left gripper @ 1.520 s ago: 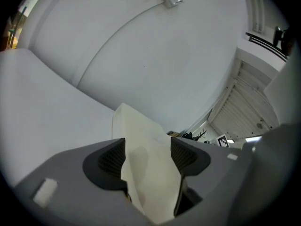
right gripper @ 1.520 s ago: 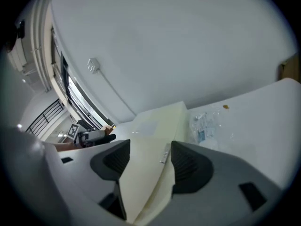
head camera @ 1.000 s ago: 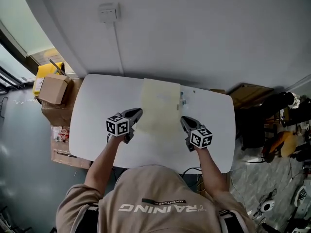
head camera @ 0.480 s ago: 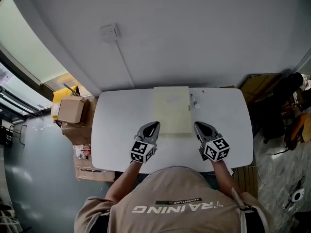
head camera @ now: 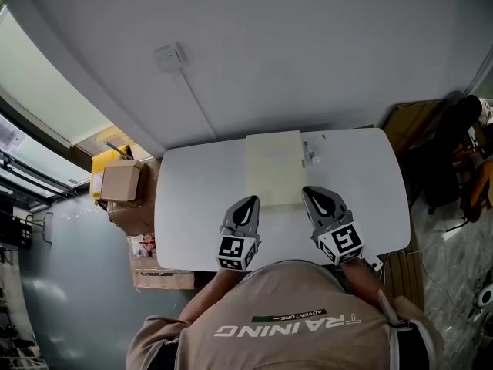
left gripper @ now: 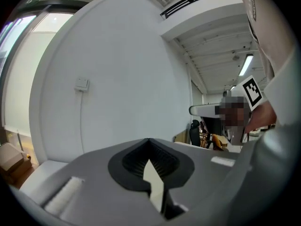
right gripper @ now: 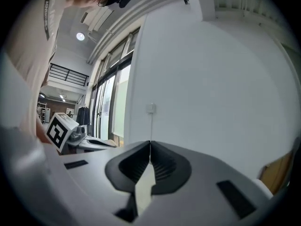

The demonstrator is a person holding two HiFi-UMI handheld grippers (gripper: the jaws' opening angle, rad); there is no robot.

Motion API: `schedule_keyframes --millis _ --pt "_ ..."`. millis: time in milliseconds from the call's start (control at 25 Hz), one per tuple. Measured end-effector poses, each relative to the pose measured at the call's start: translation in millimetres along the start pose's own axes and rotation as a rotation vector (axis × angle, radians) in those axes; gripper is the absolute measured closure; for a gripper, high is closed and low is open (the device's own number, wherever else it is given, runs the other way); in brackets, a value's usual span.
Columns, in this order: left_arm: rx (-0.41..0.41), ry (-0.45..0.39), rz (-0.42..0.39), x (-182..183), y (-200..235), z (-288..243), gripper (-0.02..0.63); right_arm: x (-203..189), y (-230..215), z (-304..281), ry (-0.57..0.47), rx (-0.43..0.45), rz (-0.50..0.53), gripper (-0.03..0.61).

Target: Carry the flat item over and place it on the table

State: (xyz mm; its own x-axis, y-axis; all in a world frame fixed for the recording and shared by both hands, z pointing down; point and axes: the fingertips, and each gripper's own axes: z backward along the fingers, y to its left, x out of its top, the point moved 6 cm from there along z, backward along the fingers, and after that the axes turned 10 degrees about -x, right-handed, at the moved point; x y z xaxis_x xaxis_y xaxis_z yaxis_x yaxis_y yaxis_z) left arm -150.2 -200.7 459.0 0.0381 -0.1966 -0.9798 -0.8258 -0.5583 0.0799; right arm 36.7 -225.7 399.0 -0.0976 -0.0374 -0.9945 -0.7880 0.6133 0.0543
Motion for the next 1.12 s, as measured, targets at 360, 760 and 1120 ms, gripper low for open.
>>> schedule_keyframes --millis 360,760,1120 --pt "0.067 -0.065 -0.056 54.8 30.2 1.9 0.607 17.9 -34.2 -3.9 -0.026 -0.116 -0.023 0.571" --pt "0.077 -0.071 -0.116 87.7 52.2 -13.5 0.607 52.6 -44.3 -23.8 -0.112 -0.131 0.017 0.571" --pt "0.070 -0.055 -0.113 88.0 54.7 -17.0 0.607 52.8 -41.7 -30.2 -0.091 -0.131 0.014 0.571"
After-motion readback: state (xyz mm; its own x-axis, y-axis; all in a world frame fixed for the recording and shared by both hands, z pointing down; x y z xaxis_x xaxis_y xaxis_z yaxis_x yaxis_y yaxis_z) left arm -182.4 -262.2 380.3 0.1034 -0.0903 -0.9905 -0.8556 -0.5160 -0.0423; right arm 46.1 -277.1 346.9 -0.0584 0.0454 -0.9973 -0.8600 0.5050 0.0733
